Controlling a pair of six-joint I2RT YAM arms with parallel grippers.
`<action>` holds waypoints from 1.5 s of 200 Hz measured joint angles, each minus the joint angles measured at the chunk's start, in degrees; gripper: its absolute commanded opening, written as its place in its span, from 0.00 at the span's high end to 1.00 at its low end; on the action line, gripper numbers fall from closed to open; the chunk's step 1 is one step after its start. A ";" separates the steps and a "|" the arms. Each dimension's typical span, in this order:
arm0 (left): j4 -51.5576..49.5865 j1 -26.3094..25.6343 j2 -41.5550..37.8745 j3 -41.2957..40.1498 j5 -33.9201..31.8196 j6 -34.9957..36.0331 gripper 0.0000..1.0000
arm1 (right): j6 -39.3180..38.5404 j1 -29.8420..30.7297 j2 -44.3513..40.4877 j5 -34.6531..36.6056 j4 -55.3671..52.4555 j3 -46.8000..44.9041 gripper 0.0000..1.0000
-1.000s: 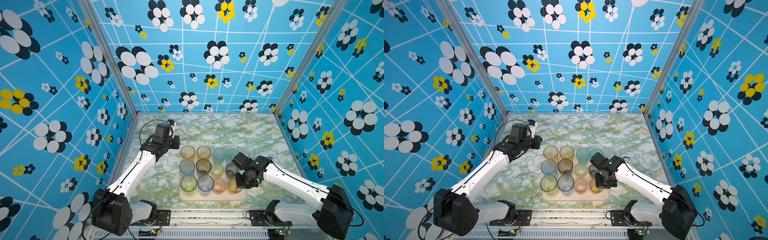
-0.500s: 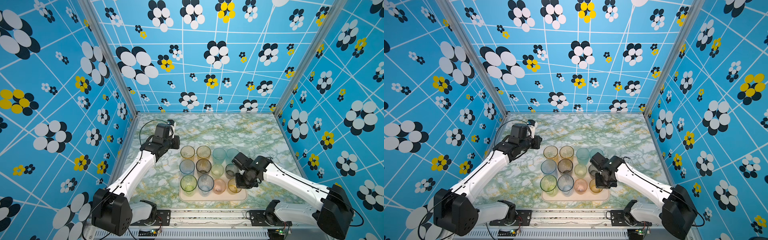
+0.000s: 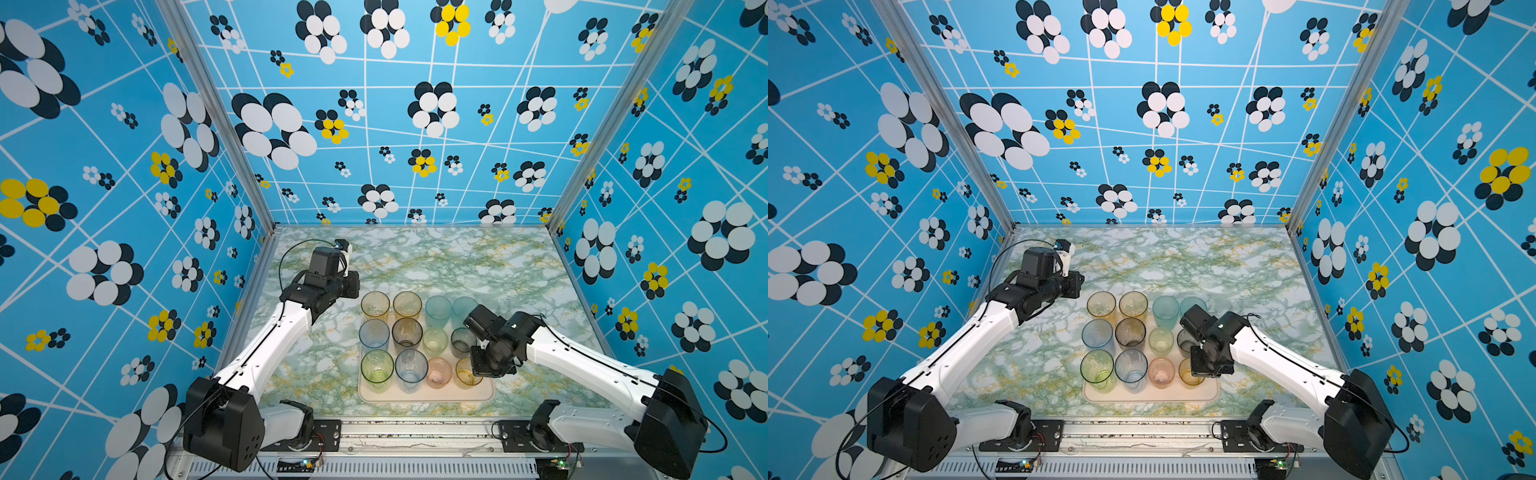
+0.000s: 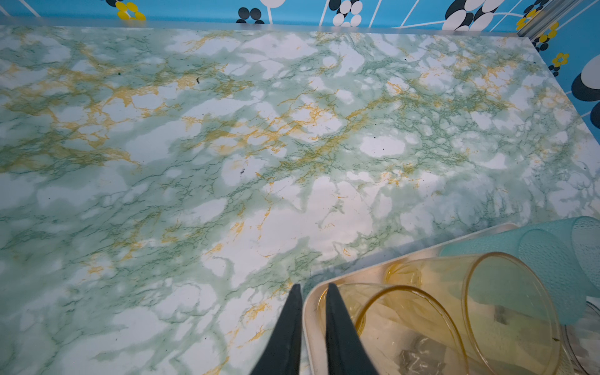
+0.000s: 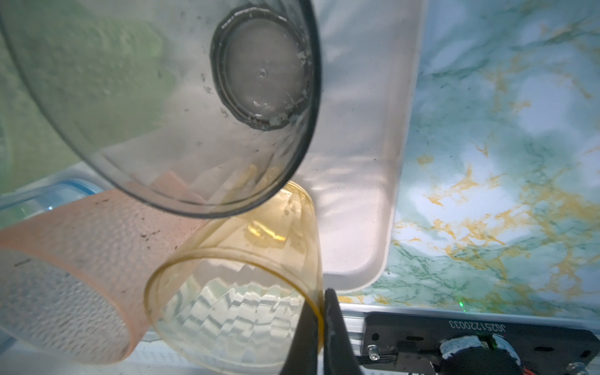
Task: Place the glasses into the tray
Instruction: Place the glass on the tray.
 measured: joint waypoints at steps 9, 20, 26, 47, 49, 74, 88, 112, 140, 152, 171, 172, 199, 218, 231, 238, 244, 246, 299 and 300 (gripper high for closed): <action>-0.02 0.00 -0.02 0.00 0.00 0.00 0.83 | 0.00 0.00 0.00 0.00 0.00 0.00 0.99; -0.02 0.00 0.00 0.00 0.00 0.00 0.83 | -0.02 0.00 0.00 0.00 0.00 0.00 0.99; -0.02 0.00 0.00 0.00 0.00 0.00 0.83 | -0.02 0.00 0.00 0.00 0.00 0.00 0.99; -0.02 0.00 0.00 0.00 0.00 0.00 0.83 | -0.02 0.00 0.00 0.00 0.00 0.00 0.97; -0.02 0.00 0.00 0.00 0.00 0.00 0.83 | -0.02 0.00 0.00 0.00 0.00 0.00 0.97; -0.02 0.00 0.00 0.00 0.00 0.02 0.83 | -0.02 0.00 0.00 0.00 0.02 0.00 0.97; -0.02 0.00 -0.02 0.00 0.00 0.15 0.82 | -0.04 0.00 0.00 0.02 0.00 0.00 0.96; -0.02 0.00 -0.02 0.00 0.00 0.17 0.83 | -0.22 0.00 0.00 0.00 0.00 0.00 0.96; -0.02 0.00 0.00 0.00 0.00 0.20 0.82 | -0.24 0.00 0.02 0.00 0.00 0.00 0.95; -0.02 0.00 -0.02 0.00 0.00 0.20 0.83 | -0.24 0.00 0.02 0.02 0.02 0.00 0.94; -0.02 0.00 -0.02 0.00 0.00 0.20 0.83 | -0.24 0.00 0.04 0.00 0.04 0.00 0.94; -0.02 0.00 -0.02 0.00 0.00 0.20 0.83 | -0.24 0.00 0.04 0.02 0.04 0.00 0.94; -0.02 0.00 -0.02 0.00 -0.02 0.20 0.83 | -0.24 0.00 0.04 0.00 0.07 0.00 0.93; -0.02 0.00 0.00 0.00 -0.15 0.20 0.83 | -0.24 0.00 0.04 0.00 0.11 0.00 0.92; 0.00 0.00 -0.02 0.00 -0.20 0.20 0.83 | -0.24 0.00 0.04 0.00 0.15 0.00 0.92; -0.02 0.00 -0.02 0.00 -0.20 0.20 0.83 | -0.24 0.02 0.04 0.00 0.15 0.00 0.92; -0.02 0.00 -0.02 0.00 -0.20 0.20 0.83 | -0.24 0.00 0.04 0.00 0.15 0.00 0.92; -0.02 0.00 -0.02 0.00 -0.20 0.20 0.83 | -0.26 0.00 0.04 0.00 0.15 0.00 0.92; -0.02 0.00 -0.02 0.00 -0.20 0.22 0.83 | -0.26 0.02 0.44 -0.04 0.63 -0.44 0.89; -0.02 0.00 -0.02 0.00 -0.20 0.22 0.82 | -0.26 0.02 0.44 -0.04 0.63 -0.46 0.89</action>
